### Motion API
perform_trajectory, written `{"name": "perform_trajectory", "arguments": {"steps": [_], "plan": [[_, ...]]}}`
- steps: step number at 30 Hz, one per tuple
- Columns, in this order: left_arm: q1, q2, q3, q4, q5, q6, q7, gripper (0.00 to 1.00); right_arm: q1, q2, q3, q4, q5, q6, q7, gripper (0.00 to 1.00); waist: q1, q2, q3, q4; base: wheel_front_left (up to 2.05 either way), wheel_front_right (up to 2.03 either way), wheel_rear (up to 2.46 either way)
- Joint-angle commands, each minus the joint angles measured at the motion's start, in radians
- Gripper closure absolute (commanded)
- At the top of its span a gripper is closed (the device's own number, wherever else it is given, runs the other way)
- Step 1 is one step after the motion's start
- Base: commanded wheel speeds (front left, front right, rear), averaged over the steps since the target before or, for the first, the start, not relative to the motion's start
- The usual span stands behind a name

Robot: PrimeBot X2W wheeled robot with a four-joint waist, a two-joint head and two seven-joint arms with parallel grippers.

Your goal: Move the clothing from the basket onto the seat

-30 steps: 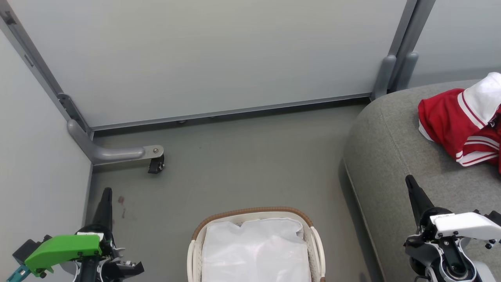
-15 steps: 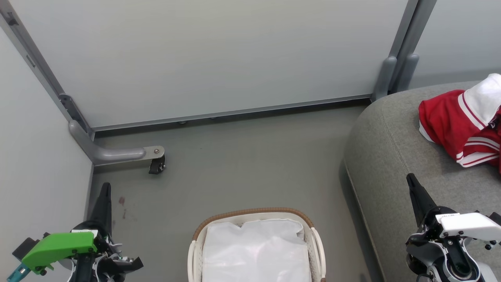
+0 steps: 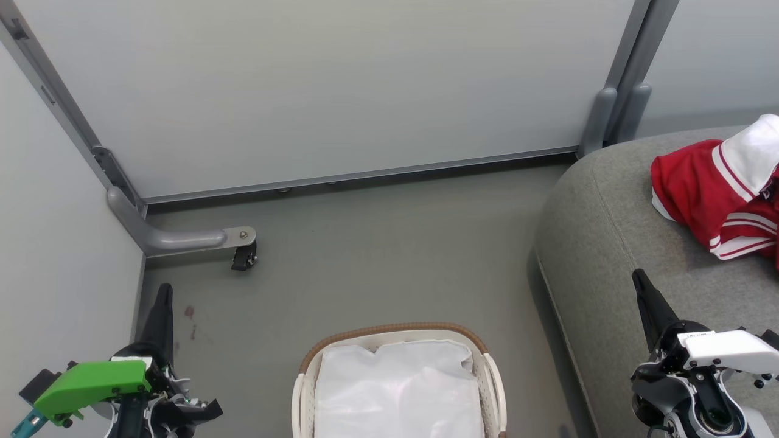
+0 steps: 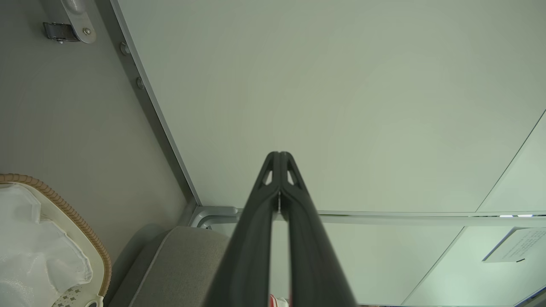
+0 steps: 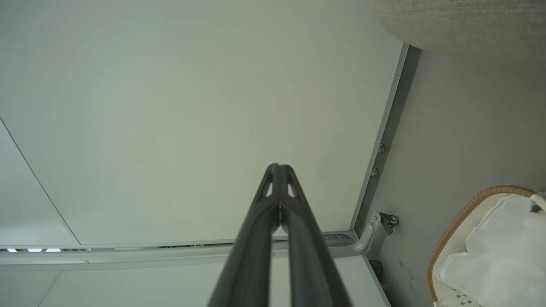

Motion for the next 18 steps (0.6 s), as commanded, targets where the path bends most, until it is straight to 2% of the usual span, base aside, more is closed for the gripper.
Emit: {"name": "perform_trajectory", "arguments": {"steps": [1, 18], "plan": [[-0.01, 0.007, 0.002, -0.001, -0.004, -0.004, 0.004, 1.0, 0.011, -0.006, -0.002, -0.003, 0.003, -0.001, 0.003, 1.0, 0.0, 0.0, 0.0, 0.0, 0.0, 0.0, 0.0], [-0.01, 0.007, 0.002, -0.002, -0.004, -0.004, 0.004, 1.0, 0.011, -0.006, -0.002, -0.003, 0.003, -0.001, 0.003, 1.0, 0.0, 0.0, 0.0, 0.0, 0.0, 0.0, 0.0]]}}
